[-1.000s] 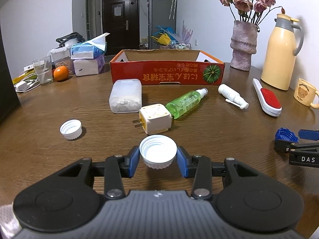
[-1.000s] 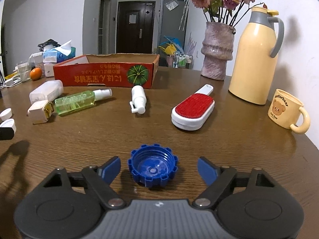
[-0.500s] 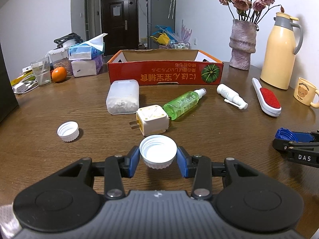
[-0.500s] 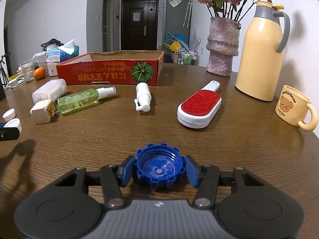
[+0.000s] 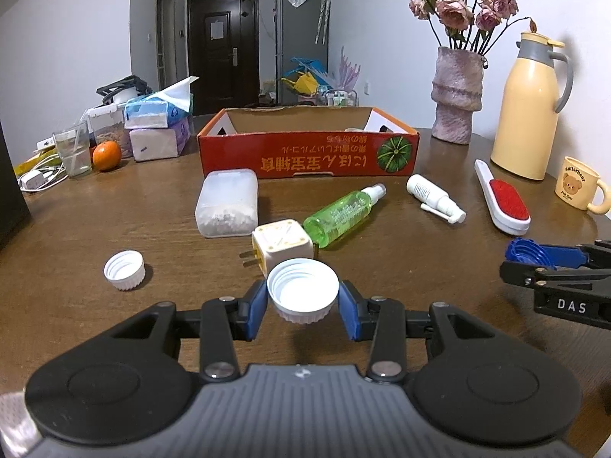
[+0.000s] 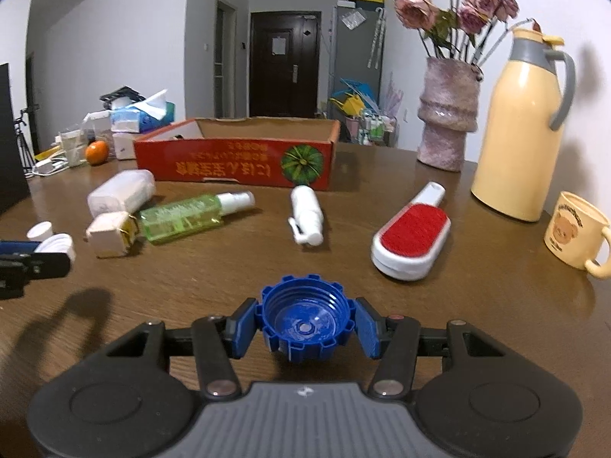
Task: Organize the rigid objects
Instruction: 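Carry the white cap and blue cap with both grippers over the cardboard box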
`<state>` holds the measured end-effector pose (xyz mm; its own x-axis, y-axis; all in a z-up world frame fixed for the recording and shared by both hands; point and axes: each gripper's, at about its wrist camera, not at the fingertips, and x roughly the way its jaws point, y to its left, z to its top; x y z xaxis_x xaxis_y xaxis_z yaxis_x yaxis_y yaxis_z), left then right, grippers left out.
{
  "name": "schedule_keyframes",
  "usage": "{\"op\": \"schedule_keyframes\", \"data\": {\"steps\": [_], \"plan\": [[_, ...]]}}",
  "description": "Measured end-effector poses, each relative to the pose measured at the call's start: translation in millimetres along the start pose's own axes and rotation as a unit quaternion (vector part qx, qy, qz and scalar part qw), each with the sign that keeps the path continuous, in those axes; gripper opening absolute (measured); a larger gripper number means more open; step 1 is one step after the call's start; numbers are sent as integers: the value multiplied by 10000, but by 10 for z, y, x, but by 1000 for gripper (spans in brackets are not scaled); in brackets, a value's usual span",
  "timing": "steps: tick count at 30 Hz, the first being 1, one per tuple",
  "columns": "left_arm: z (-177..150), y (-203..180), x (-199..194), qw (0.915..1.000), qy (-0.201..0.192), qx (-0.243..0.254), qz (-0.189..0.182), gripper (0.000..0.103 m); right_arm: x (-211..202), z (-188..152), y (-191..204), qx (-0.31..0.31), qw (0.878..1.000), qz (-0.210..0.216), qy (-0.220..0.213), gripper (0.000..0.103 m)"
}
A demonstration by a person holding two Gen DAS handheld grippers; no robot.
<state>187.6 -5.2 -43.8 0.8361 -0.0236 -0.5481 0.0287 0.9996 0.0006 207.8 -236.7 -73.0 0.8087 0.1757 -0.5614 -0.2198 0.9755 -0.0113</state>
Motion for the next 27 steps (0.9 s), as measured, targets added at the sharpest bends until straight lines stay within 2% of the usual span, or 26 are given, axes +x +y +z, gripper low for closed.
{"op": "schedule_keyframes", "data": {"steps": [12,27], "plan": [[181,-5,-8,9997,-225,-37,-132,41,-77,257,302,-220,9986,314,-351,53],[555,60,61,9979,-625,21,-150,41,-11,666,532,-327,9957,421,-753,53]]}}
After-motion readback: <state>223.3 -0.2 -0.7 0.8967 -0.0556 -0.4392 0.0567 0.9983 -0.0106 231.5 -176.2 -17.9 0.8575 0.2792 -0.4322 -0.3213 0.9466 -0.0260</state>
